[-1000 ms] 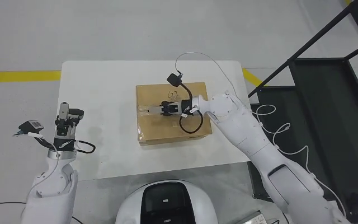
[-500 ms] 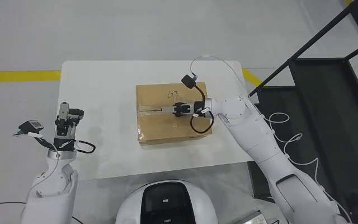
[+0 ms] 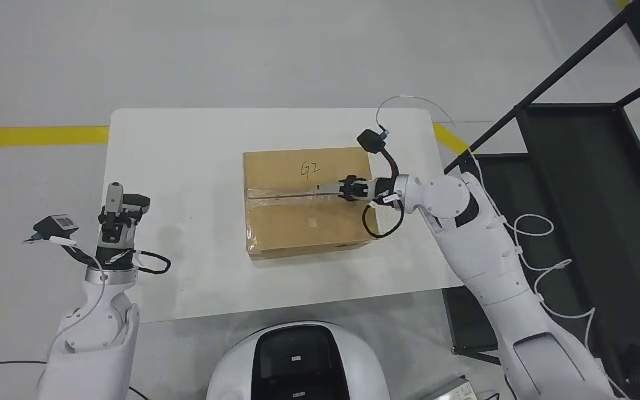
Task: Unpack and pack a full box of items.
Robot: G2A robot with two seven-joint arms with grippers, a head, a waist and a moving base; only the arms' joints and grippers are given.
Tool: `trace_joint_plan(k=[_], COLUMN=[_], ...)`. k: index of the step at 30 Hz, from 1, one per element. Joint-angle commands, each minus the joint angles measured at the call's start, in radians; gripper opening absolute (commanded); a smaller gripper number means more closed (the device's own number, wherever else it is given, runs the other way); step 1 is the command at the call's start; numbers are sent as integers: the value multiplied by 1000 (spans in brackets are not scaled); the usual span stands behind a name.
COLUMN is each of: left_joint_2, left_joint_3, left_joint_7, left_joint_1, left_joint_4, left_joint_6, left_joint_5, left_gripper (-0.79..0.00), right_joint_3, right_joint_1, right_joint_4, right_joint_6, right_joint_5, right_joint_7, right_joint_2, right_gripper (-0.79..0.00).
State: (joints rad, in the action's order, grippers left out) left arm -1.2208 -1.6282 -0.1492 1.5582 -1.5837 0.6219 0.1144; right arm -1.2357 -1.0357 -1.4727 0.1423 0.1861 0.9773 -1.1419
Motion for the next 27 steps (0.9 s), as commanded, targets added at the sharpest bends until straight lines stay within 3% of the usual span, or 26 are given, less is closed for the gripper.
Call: trace_joint_plan(k=[1,5,14,22,27], left_joint_2=[0,0,0,0,0], left_joint_3=[0,0,0,0,0], left_joint_7=[0,0,0,0,0], left_joint_1=[0,0,0,0,0], left_joint_4=[0,0,0,0,0], left_joint_6=[0,0,0,0,0], left_joint_5=[0,0,0,0,0], left_gripper=[0,0,0,0,0], right_joint_3=[-27,-76,-127,19,34], right_joint_1=[-20,-59,-106,-12,22], right_joint_4=[-21,-66,-156,0,103], right_joint_6=[-9,-29,-4,2,0], right_joint_5=[13,61,-67,-111,-112], right_joint_7=[-2,-18,-30,-48,-67], right_joint_2=[8,22,30,5,1], right_gripper=[0,0,0,0,0])
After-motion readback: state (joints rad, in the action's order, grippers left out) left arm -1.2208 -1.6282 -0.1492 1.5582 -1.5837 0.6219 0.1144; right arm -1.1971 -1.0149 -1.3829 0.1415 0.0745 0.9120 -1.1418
